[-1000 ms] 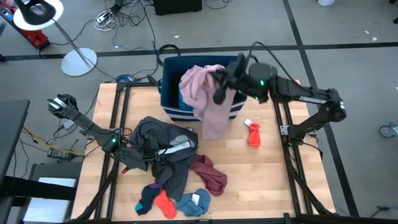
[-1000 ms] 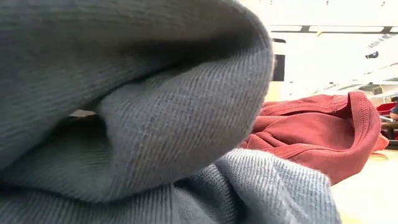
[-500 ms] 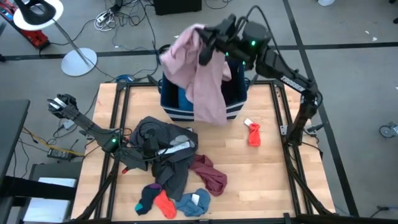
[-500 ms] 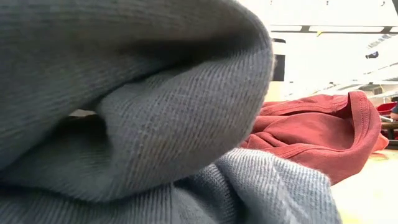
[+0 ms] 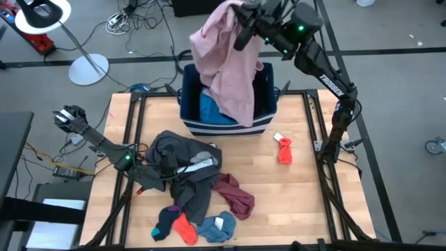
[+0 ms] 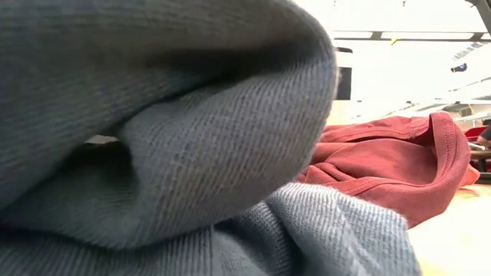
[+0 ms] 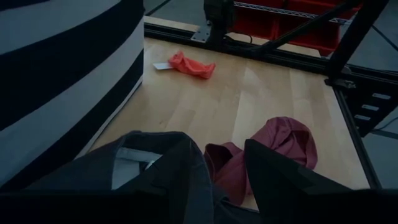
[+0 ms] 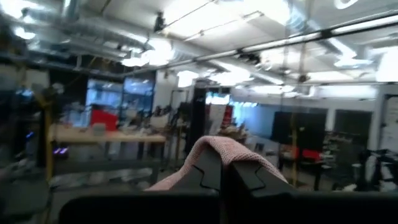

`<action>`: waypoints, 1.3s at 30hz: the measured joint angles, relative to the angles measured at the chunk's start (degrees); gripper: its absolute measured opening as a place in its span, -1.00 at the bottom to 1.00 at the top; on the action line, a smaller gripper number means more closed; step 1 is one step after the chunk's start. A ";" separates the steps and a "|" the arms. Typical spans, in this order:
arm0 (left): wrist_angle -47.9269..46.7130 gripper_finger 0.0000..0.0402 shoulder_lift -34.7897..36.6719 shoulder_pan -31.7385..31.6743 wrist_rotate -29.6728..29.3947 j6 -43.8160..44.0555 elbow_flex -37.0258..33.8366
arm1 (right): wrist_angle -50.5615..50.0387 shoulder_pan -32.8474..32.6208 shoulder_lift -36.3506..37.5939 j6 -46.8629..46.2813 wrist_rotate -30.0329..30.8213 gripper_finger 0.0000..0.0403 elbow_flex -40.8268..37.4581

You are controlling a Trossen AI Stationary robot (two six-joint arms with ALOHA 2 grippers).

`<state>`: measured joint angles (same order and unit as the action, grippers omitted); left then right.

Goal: Sort clothes
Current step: Put the pink polo into the laundry bin

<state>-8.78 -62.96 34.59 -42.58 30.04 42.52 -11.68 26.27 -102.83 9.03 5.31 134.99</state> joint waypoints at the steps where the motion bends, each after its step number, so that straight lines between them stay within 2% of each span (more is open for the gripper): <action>1: 0.00 -0.22 0.00 0.00 -0.03 0.02 0.00 | -1.97 -0.02 0.00 -0.02 -0.75 -1.00 0.01; 4: 0.00 -0.22 0.00 0.00 -0.03 0.16 0.00 | -12.47 -0.73 0.00 -0.10 -0.92 -1.00 0.01; 9: 0.00 -0.22 0.00 0.02 -0.03 0.50 0.00 | -36.29 -1.32 -0.07 -2.71 -0.10 -1.00 -0.55; 14: 0.05 -0.22 0.00 0.02 -0.03 0.69 0.00 | -49.82 -1.80 -0.07 -7.27 0.07 -1.00 -5.95; 19: 0.15 -0.22 -0.02 0.02 -0.02 1.75 0.00 | -49.27 -1.78 -0.11 -8.01 -0.64 -1.00 -14.99; 25: 0.14 -0.22 -0.02 0.02 0.17 1.90 0.00 | -40.53 -1.65 -2.27 -8.04 -1.02 -1.00 -25.34; 29: 0.07 -0.22 -0.02 0.02 0.23 1.95 0.00 | -37.61 -0.88 -6.00 -10.21 -4.45 -1.00 -27.52; 39: -0.26 -0.22 -0.02 0.02 0.30 1.86 0.00 | -40.27 2.22 -17.76 -23.86 -10.62 -1.00 -27.42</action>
<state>-9.04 -62.98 34.61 -42.28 31.90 42.52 -51.96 28.49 -120.58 -14.83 -5.32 107.57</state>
